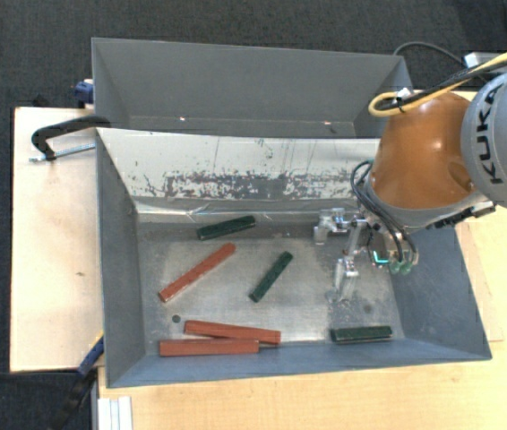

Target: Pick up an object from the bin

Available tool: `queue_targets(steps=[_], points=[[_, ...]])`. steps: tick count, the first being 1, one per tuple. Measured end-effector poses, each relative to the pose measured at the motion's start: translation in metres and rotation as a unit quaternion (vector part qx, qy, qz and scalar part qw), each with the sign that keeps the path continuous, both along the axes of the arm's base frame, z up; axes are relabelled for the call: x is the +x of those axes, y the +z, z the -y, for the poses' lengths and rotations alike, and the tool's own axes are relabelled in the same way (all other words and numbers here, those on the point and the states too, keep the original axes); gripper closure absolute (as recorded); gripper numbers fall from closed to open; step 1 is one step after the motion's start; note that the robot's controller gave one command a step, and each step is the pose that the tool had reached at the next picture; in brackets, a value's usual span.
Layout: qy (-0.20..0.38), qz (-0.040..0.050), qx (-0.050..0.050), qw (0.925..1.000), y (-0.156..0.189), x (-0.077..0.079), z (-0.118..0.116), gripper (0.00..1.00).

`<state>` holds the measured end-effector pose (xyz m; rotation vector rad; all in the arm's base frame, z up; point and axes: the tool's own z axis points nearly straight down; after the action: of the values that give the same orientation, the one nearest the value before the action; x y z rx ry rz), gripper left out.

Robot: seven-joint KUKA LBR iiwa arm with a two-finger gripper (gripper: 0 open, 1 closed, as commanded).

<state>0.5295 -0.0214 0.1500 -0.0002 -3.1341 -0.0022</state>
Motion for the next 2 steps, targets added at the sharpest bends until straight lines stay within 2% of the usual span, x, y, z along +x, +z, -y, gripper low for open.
queue_targets(steps=[1,2], points=[[0.0,0.0034,0.0,1.0,0.004,0.001,0.0,0.0],[0.15,0.0065,-0.001,0.9887,-0.042,0.006,-0.057,0.0]])
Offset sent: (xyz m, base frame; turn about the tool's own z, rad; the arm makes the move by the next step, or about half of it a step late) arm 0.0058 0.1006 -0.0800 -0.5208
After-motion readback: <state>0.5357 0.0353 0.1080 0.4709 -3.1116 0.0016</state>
